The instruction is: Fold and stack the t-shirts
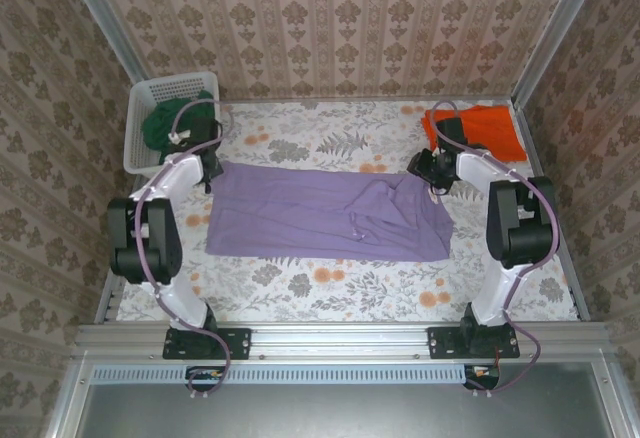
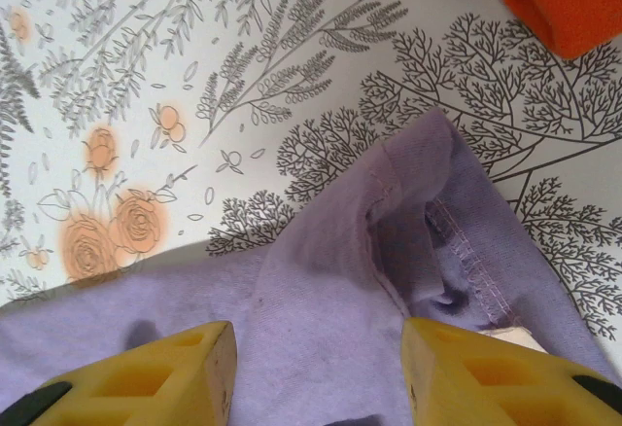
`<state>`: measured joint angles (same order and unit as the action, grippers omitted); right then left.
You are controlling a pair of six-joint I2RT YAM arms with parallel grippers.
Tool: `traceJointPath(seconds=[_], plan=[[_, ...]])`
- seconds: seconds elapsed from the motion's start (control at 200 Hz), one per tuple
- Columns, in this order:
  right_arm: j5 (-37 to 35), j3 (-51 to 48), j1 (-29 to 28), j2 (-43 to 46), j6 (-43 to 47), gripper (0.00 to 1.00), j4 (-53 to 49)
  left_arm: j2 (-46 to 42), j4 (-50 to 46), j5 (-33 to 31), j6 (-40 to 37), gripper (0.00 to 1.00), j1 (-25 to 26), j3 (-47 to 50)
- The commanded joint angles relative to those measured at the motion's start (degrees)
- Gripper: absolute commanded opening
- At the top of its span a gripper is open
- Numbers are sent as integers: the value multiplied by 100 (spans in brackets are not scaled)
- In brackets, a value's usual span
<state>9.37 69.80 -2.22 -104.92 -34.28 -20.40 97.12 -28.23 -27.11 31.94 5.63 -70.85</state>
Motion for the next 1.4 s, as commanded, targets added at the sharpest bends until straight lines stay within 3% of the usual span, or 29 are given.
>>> traceJointPath(seconds=[0.0, 0.145, 0.26, 0.395, 0.53, 0.775, 0.925, 1.085, 1.25, 1.395], plan=[[-49, -189, 54, 319, -60, 50, 212, -331, 440, 331, -129, 69, 154, 57], [-14, -318, 137, 405, -138, 50, 374, -220, 445, 831, -571, 68, 802, -400], [-75, -266, 212, 286, -111, 50, 200, 385, 103, 1111, -606, 68, 1155, -987], [-88, -107, 222, 91, 58, 51, 21, 1115, -233, 1166, -574, 67, 1238, -1464], [38, 169, 220, -249, 122, 50, -114, 1227, -119, 1173, -518, 66, 1239, -1335], [66, 622, 179, -644, 252, 41, -319, 46, 251, 1116, -259, 67, 1401, -135], [-161, 727, 158, -769, 271, 18, -390, -807, 394, 1057, 4, 67, 1764, 742], [-230, 669, 284, -725, 95, 3, -263, -1381, 434, 956, 168, 67, 2381, 1536], [397, 735, 535, -785, -314, 2, -150, -1942, 601, 988, 346, 70, 2379, 2361], [870, 979, 673, -934, -835, 6, 24, -1874, 691, 1147, 356, 69, 2355, 2631]])
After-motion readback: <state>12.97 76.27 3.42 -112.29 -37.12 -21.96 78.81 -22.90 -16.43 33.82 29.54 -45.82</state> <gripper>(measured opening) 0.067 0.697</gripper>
